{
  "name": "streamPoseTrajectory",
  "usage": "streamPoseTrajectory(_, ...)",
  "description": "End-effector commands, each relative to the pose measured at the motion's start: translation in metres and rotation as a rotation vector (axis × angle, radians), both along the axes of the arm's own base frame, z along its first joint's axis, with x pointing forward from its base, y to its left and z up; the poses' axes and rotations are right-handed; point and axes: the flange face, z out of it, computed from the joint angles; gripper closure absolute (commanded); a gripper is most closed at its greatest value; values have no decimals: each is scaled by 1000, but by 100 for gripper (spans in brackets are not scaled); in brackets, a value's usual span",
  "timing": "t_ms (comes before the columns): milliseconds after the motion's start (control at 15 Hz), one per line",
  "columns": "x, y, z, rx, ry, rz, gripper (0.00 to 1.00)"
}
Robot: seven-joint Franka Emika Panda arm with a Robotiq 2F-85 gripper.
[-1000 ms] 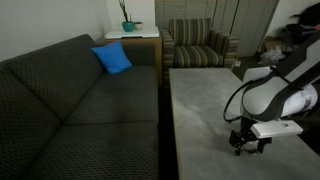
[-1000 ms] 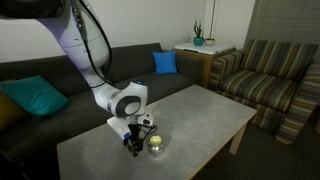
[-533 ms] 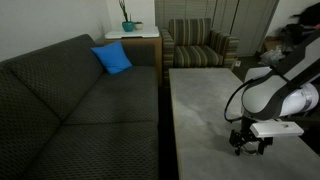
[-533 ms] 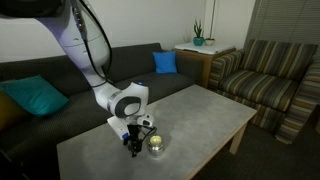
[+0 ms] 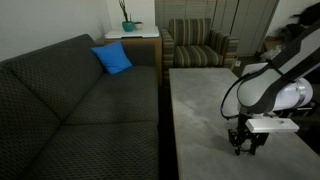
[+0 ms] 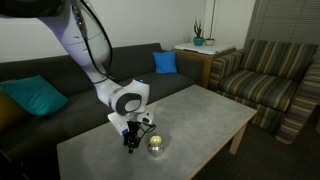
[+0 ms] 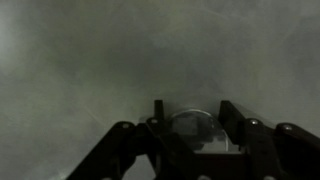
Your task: Use the silver lid to cover the silver tin
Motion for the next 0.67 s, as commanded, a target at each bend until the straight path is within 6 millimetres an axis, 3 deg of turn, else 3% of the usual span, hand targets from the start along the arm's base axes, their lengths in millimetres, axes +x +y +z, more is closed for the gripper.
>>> streamPoseTrajectory(0,-5,-7,-27,-12,-23,-9,69)
streamPoseTrajectory(133,-3,-5,-25,-23,-31,-12,77)
streamPoseTrajectory(333,-2,-3,-24,-32,-40,-26,100)
streamPoseTrajectory(600,0,-6,-17,-44,-38,-45,100)
